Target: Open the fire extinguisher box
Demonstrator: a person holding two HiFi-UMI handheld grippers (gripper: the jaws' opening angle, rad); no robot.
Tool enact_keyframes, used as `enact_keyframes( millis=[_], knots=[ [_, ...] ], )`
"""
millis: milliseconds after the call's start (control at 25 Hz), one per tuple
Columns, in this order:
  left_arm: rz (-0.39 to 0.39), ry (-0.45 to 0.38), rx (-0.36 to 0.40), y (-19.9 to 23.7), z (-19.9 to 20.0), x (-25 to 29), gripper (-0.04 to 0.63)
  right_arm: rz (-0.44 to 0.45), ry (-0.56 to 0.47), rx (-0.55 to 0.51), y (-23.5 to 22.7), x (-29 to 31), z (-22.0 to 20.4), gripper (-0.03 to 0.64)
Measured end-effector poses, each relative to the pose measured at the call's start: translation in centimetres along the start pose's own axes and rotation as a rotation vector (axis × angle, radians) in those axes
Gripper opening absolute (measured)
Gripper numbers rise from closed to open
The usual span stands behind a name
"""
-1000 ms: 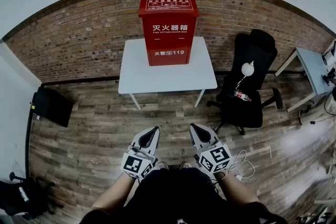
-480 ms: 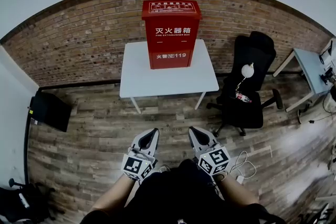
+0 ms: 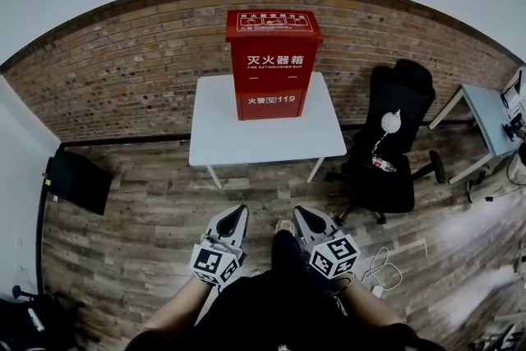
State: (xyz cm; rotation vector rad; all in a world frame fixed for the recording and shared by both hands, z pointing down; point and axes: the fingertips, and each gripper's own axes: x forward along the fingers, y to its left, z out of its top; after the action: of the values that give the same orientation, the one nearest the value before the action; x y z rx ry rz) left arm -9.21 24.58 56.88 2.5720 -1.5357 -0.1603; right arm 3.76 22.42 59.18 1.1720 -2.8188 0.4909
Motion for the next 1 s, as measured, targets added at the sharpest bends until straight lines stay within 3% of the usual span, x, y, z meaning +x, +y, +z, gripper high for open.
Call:
enact_keyframes(
  millis=[280, 1000],
  knots=[
    [0.045, 0.010, 0.016, 4.2, 0.5, 4.7, 0.048, 0.053, -0.010, -0.070, -3.0, 5.8, 2.7, 0.020],
    [0.175, 0.019, 0.016, 15.0, 4.4, 24.4, 0.048, 0.060, -0.039, -0.118, -21.7, 19.8, 14.2, 0.020]
  ],
)
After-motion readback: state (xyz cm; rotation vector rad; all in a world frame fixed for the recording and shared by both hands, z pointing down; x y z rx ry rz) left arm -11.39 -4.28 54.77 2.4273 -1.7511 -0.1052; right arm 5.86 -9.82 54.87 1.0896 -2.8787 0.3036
